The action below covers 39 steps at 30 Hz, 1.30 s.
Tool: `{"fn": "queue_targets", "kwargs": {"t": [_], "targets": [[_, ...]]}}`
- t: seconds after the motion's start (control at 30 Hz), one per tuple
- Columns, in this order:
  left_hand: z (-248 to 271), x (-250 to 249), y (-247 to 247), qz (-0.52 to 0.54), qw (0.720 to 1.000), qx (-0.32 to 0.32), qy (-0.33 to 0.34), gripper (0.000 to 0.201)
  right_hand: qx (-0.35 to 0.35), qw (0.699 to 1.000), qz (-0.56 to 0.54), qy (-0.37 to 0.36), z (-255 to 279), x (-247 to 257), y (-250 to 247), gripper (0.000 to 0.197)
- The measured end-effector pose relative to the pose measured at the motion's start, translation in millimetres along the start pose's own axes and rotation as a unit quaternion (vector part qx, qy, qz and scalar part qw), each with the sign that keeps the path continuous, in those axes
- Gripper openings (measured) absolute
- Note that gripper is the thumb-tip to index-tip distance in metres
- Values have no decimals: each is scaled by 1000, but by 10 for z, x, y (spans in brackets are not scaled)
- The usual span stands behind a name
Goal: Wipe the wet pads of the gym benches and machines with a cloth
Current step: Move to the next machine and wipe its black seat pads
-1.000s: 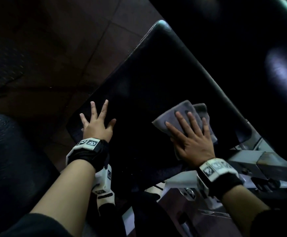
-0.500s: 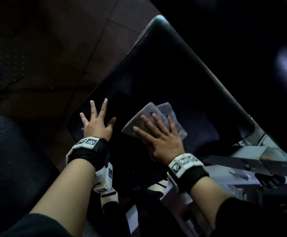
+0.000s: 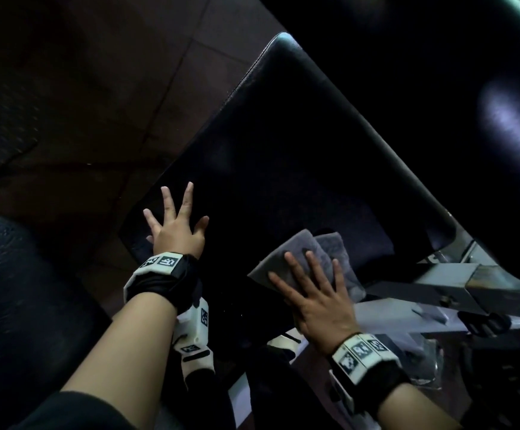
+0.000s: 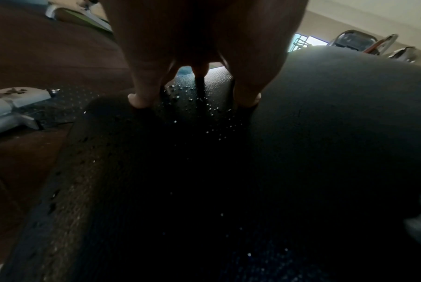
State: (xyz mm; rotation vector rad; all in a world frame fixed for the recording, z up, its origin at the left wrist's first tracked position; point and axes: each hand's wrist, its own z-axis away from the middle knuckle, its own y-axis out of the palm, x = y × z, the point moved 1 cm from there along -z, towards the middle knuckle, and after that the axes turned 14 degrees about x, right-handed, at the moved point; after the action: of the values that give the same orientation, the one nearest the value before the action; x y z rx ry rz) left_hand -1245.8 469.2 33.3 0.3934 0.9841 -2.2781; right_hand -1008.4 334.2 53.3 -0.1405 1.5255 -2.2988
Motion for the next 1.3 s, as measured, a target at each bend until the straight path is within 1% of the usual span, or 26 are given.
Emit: {"fn": "queue_targets", "kwargs": {"t": [0.1,0.17,0.2,0.27,0.33,0.37,0.4,0.47,0.53,0.57,0.6,0.67,0.7,0.73,0.8,0.87,0.93,1.03,1.13,1.2,1.27,1.3], "targets": [[26,-108,4,-23,999,10,-26,66,1,999,-33,15,-276,91,-137,59],[72,-243,49,-41,999,-3,-22,67,5,998,-53,32,-455,89,-249,59],[109,-334,82,-53,998,-16,-5,67,4,997,-71,36,-524,71,-304,58],[221,-536,206,-80,994,-45,56,65,-17,991,-128,20,-598,-17,-413,55],[384,-726,376,-85,986,-74,126,61,-68,978,-198,0,-593,-211,-550,50],[473,-811,481,-69,982,-81,153,62,-101,969,-226,10,-570,-345,-616,48],[565,-877,589,-50,981,-75,173,64,-129,961,-241,35,-540,-499,-670,46],[709,-958,835,-43,980,-48,188,66,-164,952,-234,107,-505,-823,-734,46],[777,-982,1076,-70,981,-8,179,71,-153,950,-203,182,-503,-1081,-794,52],[779,-961,1188,-83,982,4,172,74,-126,950,-197,207,-519,-1170,-830,56],[779,-939,1260,-91,981,-2,170,76,-88,950,-200,224,-541,-1233,-862,57],[806,-896,1334,-95,980,-34,173,79,-16,945,-228,234,-589,-1306,-862,56],[820,-859,1399,-93,980,-47,171,79,5,943,-237,235,-601,-1323,-830,57],[855,-812,1470,-89,981,-54,162,79,11,944,-229,237,-600,-1331,-794,57],[983,-706,1640,-83,986,-56,132,83,2,952,-190,242,-598,-1334,-695,58],[1145,-605,1819,-75,991,-47,99,86,2,952,-176,250,-613,-1339,-621,59],[1279,-539,1972,-50,995,-38,72,84,7,952,-172,254,-631,-1352,-576,62],[1312,-569,2050,-18,998,-51,42,81,-3,953,-164,256,-641,-1363,-521,63],[1119,-610,1920,-10,995,-89,43,78,-24,951,-158,263,-638,-1356,-486,62],[929,-523,1764,16,991,-124,41,77,-38,952,-156,262,-641,-1351,-476,62],[750,-344,1612,54,984,-169,13,78,-42,952,-156,259,-641,-1353,-461,62],[682,-237,1556,77,976,-202,-15,78,-43,952,-156,260,-638,-1357,-457,62]]}}
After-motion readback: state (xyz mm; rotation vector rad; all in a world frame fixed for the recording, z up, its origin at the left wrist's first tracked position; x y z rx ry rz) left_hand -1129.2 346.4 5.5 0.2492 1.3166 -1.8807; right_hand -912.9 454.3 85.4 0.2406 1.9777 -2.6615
